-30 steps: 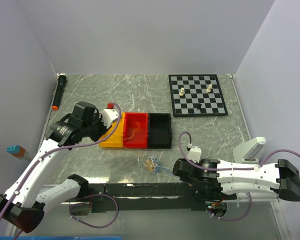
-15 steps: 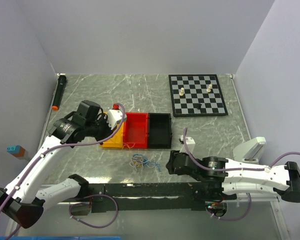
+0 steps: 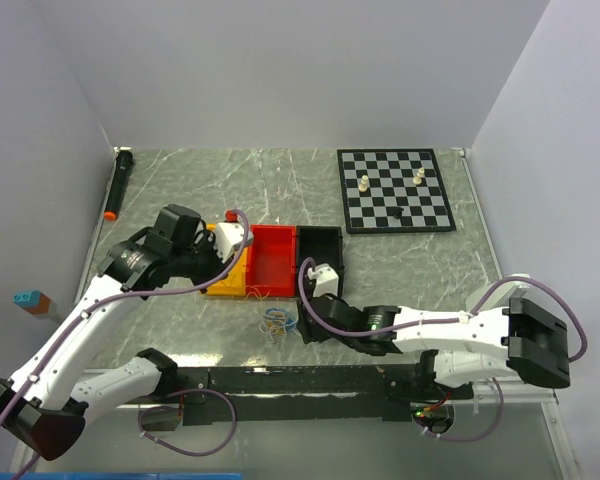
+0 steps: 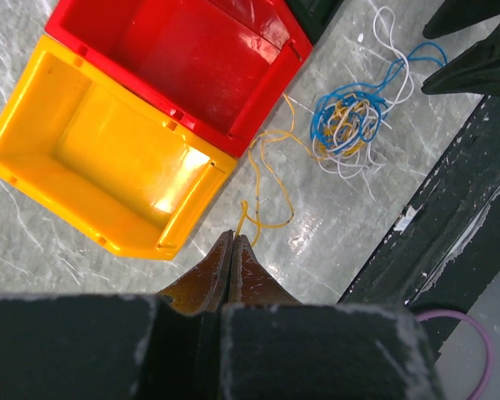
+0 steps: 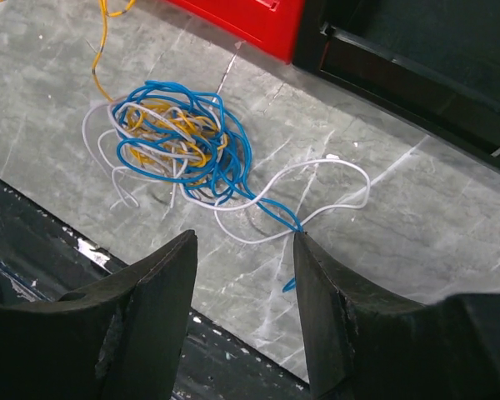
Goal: Untangle the cables
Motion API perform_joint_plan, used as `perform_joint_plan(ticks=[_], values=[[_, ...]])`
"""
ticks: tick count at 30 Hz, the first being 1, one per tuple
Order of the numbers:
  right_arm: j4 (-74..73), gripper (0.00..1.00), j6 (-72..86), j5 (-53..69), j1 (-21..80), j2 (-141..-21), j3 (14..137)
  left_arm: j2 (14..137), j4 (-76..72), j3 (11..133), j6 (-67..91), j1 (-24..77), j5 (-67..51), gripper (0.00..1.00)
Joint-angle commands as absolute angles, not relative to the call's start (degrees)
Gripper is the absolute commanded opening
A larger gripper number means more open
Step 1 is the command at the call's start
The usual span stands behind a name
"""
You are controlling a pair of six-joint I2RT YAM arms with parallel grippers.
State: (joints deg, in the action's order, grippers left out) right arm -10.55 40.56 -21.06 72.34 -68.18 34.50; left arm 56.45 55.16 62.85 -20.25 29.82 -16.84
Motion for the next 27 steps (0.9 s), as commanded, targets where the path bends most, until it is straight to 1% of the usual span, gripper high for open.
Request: perform_joint_plan(ticks=[1, 5, 12, 18, 20, 24, 27], values=[[-6.9, 0.57, 39.0, -20.7, 71.5, -70.3, 34.8, 55.3, 53.4, 61.9, -20.5, 30.1, -17.1, 0.01], [-3.9, 0.56, 37.4, -19.4, 70.8, -73.2, 35.2, 55.4, 52.8, 61.3, -20.5, 30.1, -17.0, 0.01], [-0.4, 0.48, 37.7, -18.6, 69.0, -77.0, 34.9, 55.8, 52.0, 60.5, -20.5, 30.1, -17.1, 0.01], [3.7, 0.45, 37.7, -17.3, 68.9, -79.2, 34.7, 56.7, 51.7, 60.6, -20.5, 30.1, -17.5, 0.02], [4.7, 0.43, 38.0, -16.9, 69.0, -80.0, 34.7, 57.0, 51.5, 60.5, -20.5, 30.1, -17.6, 0.02], [4.6, 0.32, 38.9, -17.5, 68.8, -81.7, 35.1, 57.3, 51.4, 60.4, -20.5, 30.1, -17.7, 0.02], [5.0, 0.27, 39.5, -17.8, 68.9, -81.8, 34.9, 57.5, 51.4, 60.7, -20.5, 30.2, -17.8, 0.02]])
